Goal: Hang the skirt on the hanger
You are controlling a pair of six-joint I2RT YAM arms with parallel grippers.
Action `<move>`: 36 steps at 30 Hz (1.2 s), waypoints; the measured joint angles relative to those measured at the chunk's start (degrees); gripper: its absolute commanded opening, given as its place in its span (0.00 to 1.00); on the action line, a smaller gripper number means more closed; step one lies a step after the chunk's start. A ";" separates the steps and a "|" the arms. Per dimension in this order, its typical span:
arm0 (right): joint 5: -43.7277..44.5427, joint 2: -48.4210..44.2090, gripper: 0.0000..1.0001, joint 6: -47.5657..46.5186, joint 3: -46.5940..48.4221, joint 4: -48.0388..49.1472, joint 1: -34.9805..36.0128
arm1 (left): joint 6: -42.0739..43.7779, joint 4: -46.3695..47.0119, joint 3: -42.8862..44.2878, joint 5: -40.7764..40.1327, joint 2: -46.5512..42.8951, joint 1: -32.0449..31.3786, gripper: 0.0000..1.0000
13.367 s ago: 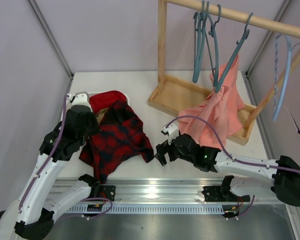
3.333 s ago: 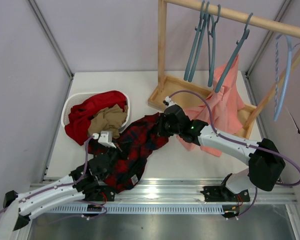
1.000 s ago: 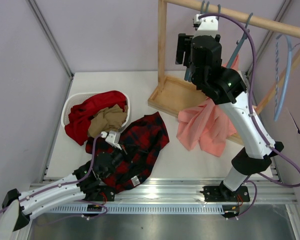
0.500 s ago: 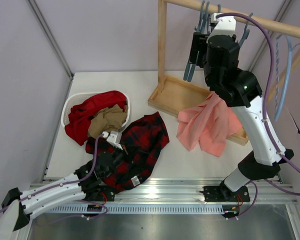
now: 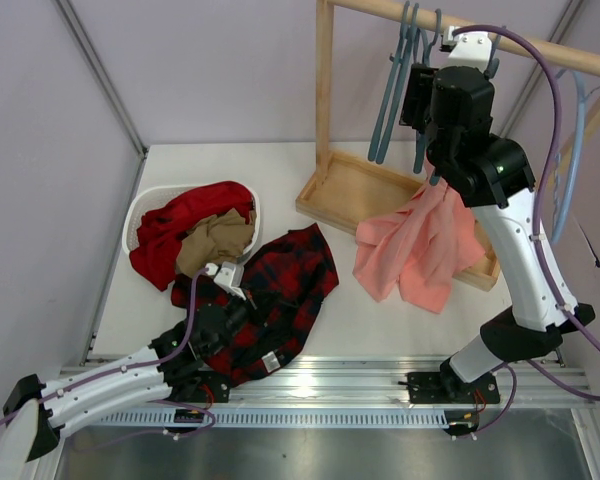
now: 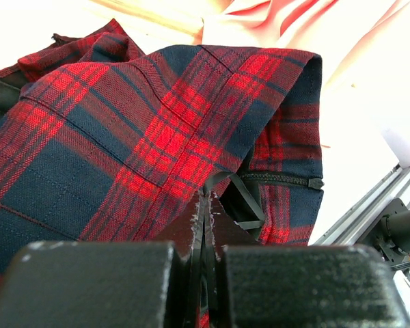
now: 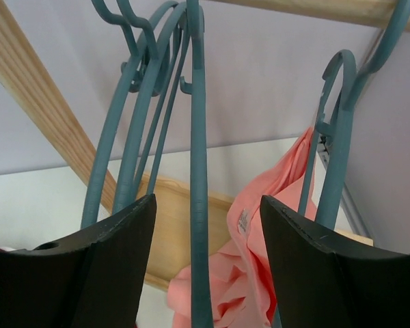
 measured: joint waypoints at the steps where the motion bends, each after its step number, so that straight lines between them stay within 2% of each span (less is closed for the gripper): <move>1: -0.44 0.00 0.67 0.00 -0.42 -0.02 -0.46 | 0.02 0.00 0.00 0.00 0.00 0.00 0.00; 9: -2.14 0.50 0.53 -0.07 -1.14 0.33 -1.88 | 0.02 0.09 -0.24 0.00 -0.09 0.11 0.00; 18: -2.93 3.10 0.46 -0.31 -1.14 0.87 -2.97 | 0.04 0.46 -0.50 0.15 0.17 0.57 0.00; 22: -3.48 3.87 0.36 -0.33 -1.18 0.83 -3.76 | 0.07 0.55 -0.52 0.50 0.17 0.87 0.00; 26: -4.00 4.00 0.34 -0.33 -1.18 0.85 -4.20 | 0.09 1.01 -0.52 1.11 0.24 1.51 0.00; 27: -4.11 4.00 0.29 -0.33 -1.18 0.87 -4.28 | 0.11 1.18 -0.52 1.22 0.28 1.66 0.00; 36: -4.81 4.24 0.17 -0.72 -1.27 1.31 -4.66 | 0.52 2.47 -1.18 2.58 1.22 3.30 0.00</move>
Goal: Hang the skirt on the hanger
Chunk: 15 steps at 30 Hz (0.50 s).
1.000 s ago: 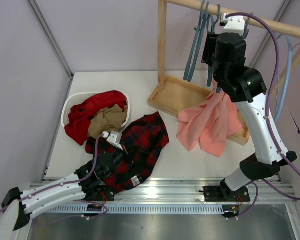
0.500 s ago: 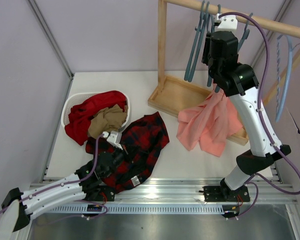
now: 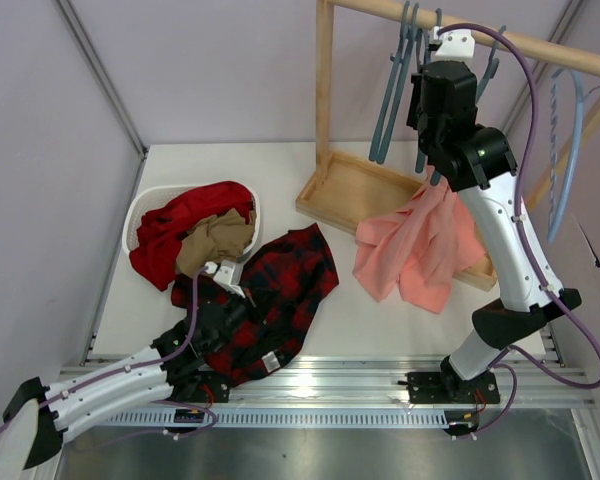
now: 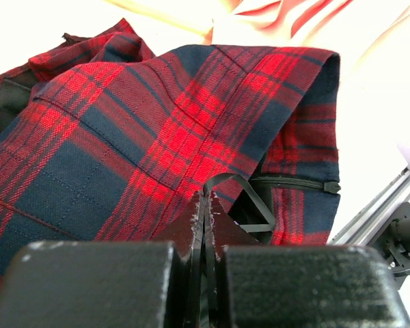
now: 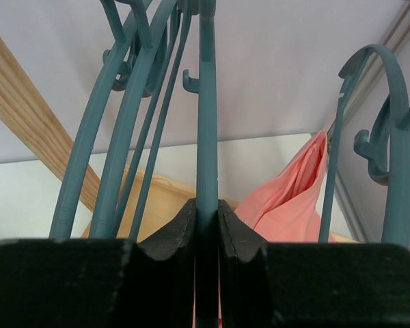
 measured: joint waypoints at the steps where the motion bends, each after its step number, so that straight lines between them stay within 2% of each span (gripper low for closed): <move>1: -0.02 0.00 0.16 -0.20 -0.17 0.26 0.00 | 0.00 0.13 -0.13 0.20 0.15 0.20 0.00; 5: -0.04 0.00 0.06 -0.79 -1.22 1.60 0.00 | 0.00 0.48 -0.26 0.90 0.35 0.85 0.00; 6: -0.04 0.00 0.00 -0.92 -1.55 2.12 0.00 | 0.02 0.61 -0.26 1.07 0.35 0.98 0.00; 15: 0.00 -0.02 0.00 -1.55 -1.95 3.58 0.00 | 0.04 1.03 -0.26 2.10 -0.28 1.92 0.00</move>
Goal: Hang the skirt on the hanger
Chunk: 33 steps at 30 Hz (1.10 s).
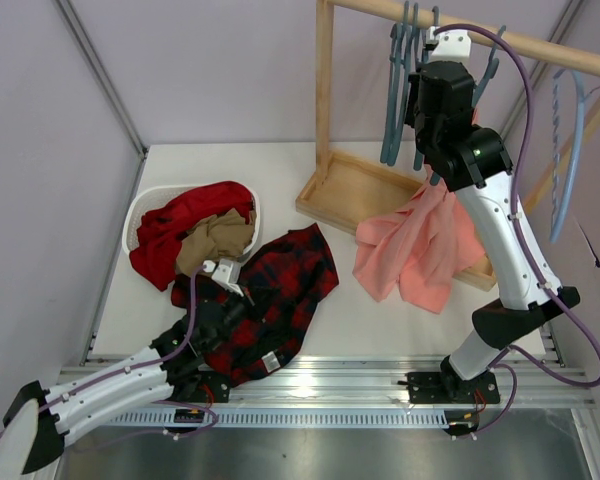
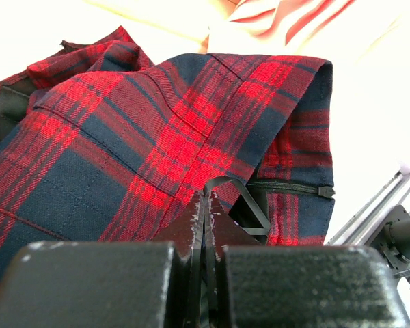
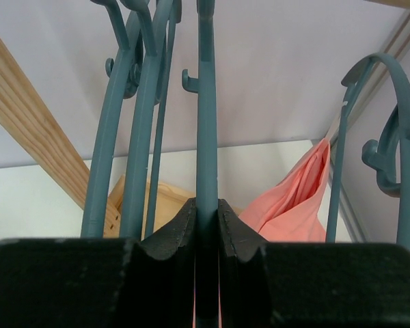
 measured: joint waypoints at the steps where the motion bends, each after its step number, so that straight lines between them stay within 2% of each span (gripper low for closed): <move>1: 0.02 -0.07 0.00 0.00 0.00 0.00 0.02 | 0.00 0.00 0.00 0.22 -0.13 0.07 0.00; 9: 2.54 -1.86 0.00 -0.04 0.74 0.35 1.70 | 0.42 0.37 -0.07 1.29 -1.07 0.57 0.00; 21: 10.78 -4.83 0.00 -3.52 1.64 3.65 8.26 | 0.55 0.04 -0.59 2.10 -4.33 0.79 0.00; 27: 14.93 -6.73 0.00 -2.34 0.87 0.37 11.54 | 0.59 -0.96 -0.59 2.34 -5.68 0.85 0.00; 33: 18.43 -12.44 0.00 1.33 -3.13 -4.74 14.84 | 0.59 -1.84 -0.59 2.67 -6.49 0.87 0.00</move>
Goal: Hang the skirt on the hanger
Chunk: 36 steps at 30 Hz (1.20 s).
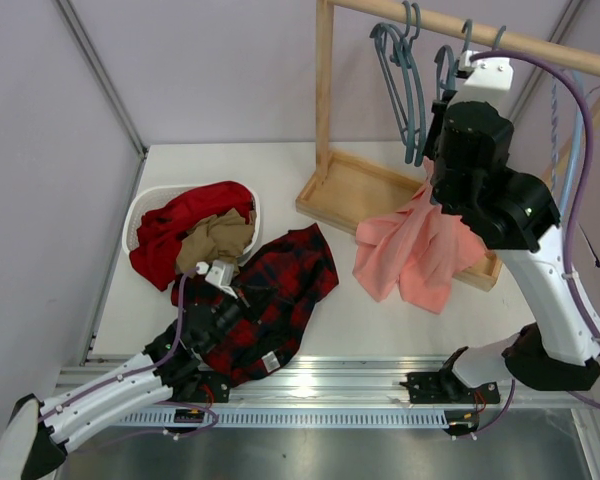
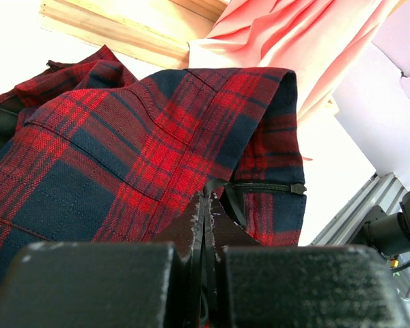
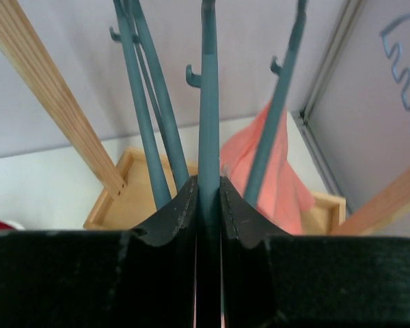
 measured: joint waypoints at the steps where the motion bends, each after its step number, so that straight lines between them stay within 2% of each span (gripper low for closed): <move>1: 0.61 -1.01 0.00 0.74 -0.52 -0.85 0.63 | 0.00 -0.22 0.00 0.11 -0.28 0.00 0.00; 8: 2.73 -8.31 0.00 6.10 -6.12 -5.99 4.33 | 0.35 -0.66 0.00 1.01 -1.14 0.02 0.00; 18: -2.08 -15.50 0.00 16.04 -16.46 -12.59 5.16 | 0.92 -0.87 0.02 2.34 -1.09 0.07 0.00; 24: -5.66 -20.68 0.00 21.86 -29.92 -12.83 6.45 | 2.03 -2.25 1.57 2.89 -0.13 0.07 0.00; 29: -10.88 -29.44 0.00 24.83 -42.25 -10.10 8.28 | 2.29 -3.08 4.68 3.67 2.01 0.09 0.00; 36: -16.24 -39.45 0.00 29.81 -51.45 -7.65 10.86 | 2.29 -3.32 5.11 4.63 2.67 0.11 0.00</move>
